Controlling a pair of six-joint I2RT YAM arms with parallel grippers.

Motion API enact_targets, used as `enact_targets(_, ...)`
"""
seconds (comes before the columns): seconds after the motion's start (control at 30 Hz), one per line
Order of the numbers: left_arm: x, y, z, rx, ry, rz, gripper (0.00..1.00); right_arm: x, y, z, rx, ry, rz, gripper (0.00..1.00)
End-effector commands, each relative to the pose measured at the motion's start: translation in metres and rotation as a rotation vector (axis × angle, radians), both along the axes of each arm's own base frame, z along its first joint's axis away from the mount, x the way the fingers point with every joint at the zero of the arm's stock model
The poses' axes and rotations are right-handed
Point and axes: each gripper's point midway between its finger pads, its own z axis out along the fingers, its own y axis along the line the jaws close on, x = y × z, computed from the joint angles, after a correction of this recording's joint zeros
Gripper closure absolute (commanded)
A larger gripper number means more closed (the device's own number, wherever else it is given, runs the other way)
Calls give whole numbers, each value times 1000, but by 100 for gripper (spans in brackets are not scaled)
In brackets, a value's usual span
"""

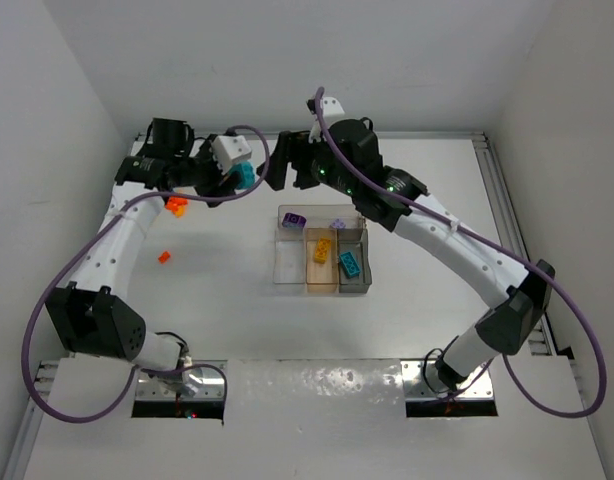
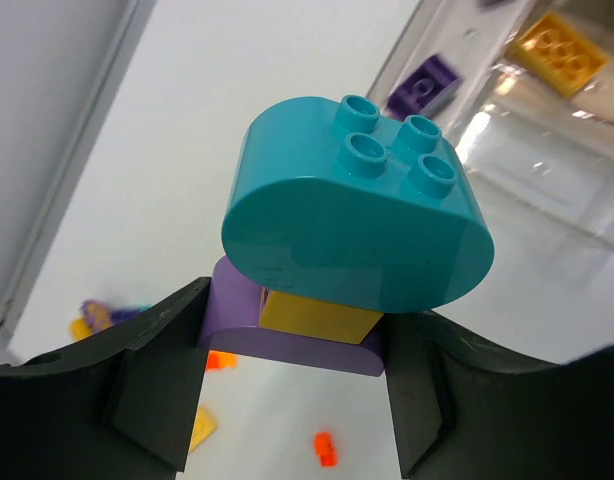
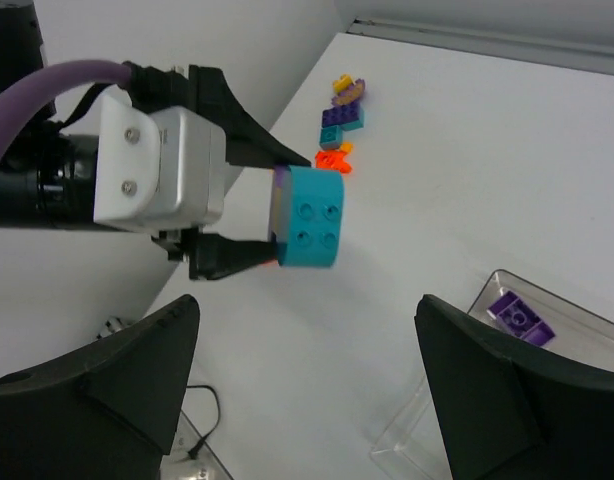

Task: Sort the legos into containers by color

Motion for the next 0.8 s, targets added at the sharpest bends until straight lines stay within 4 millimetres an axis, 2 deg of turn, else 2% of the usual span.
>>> enact_targets(0.0, -15, -31, 7, -102, 37, -59, 100, 6, 15, 18, 112, 4, 6, 13)
enact_targets(0.13, -28, -46, 5, -124, 74, -92, 100, 12, 25, 13, 140, 23, 7, 17)
enact_targets(0.27, -31, -54, 4, -138, 92, -100, 100, 16, 33, -4, 131, 62, 13, 18)
enact_targets(0.6, -36, -58, 5, -155, 105, -116, 100, 23, 39, -44, 95, 121, -8, 20)
enact_targets(0.77, -35, -60, 8, -170, 99, -113, 100, 21, 51, -46, 144, 144, 28, 28)
